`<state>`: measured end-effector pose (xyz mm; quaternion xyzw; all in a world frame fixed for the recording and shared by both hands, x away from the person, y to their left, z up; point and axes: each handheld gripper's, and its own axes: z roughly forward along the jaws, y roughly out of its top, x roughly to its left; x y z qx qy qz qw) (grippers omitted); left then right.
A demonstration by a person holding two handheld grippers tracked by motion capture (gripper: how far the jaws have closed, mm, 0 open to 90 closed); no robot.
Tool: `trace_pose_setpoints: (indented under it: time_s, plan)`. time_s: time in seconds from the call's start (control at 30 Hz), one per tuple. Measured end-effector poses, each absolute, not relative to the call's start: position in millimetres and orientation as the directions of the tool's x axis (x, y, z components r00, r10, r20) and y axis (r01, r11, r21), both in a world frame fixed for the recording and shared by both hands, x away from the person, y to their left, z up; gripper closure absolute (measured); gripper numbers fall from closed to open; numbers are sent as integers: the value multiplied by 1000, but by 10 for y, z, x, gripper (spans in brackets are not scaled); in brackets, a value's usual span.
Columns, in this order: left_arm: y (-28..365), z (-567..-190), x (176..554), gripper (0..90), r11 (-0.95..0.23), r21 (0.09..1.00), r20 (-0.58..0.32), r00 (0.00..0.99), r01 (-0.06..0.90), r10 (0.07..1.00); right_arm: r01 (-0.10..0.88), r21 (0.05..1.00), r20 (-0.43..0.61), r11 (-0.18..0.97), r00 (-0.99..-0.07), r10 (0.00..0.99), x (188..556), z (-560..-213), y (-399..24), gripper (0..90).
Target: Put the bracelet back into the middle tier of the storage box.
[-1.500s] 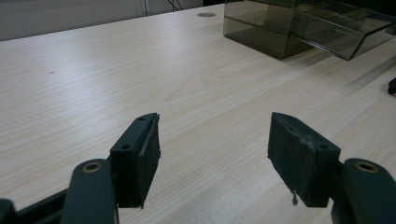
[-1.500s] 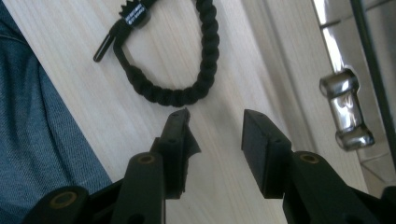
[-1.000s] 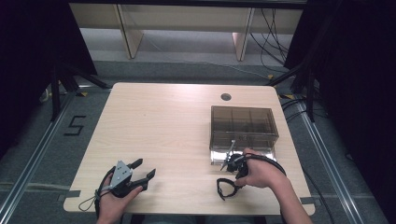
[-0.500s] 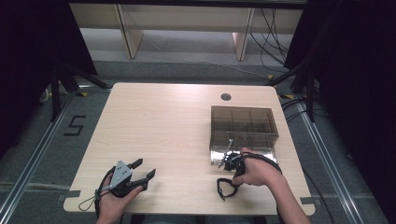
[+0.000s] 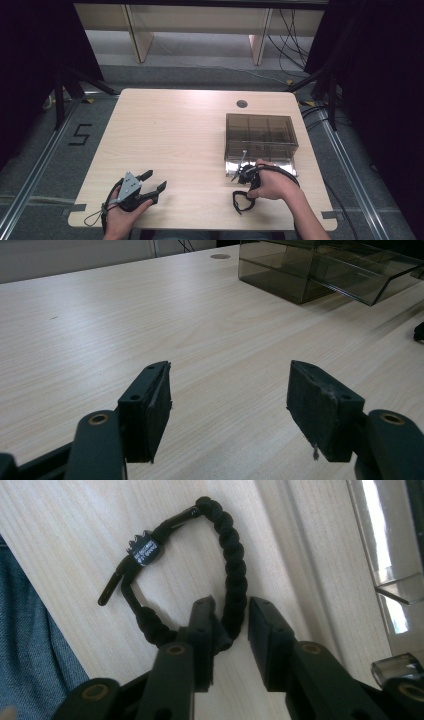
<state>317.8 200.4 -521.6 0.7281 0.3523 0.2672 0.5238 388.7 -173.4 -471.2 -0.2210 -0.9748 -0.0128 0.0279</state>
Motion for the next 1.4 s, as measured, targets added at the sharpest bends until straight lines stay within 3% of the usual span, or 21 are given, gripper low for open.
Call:
trace_pose_setpoints:
  time_s: [0.57, 1.4]
  plan:
    - [1998, -5218, 3174, 338, -196, 951, 12, 608, 238, 794, 449, -11, 82, 894, -890, 448, 3895, -4722, -1728, 838]
    - [1995, -5217, 3175, 343, -202, 950, 17, 609, 237, 793, 491, -23, 122, 871, -863, 490, 3830, -4522, -1848, 853]
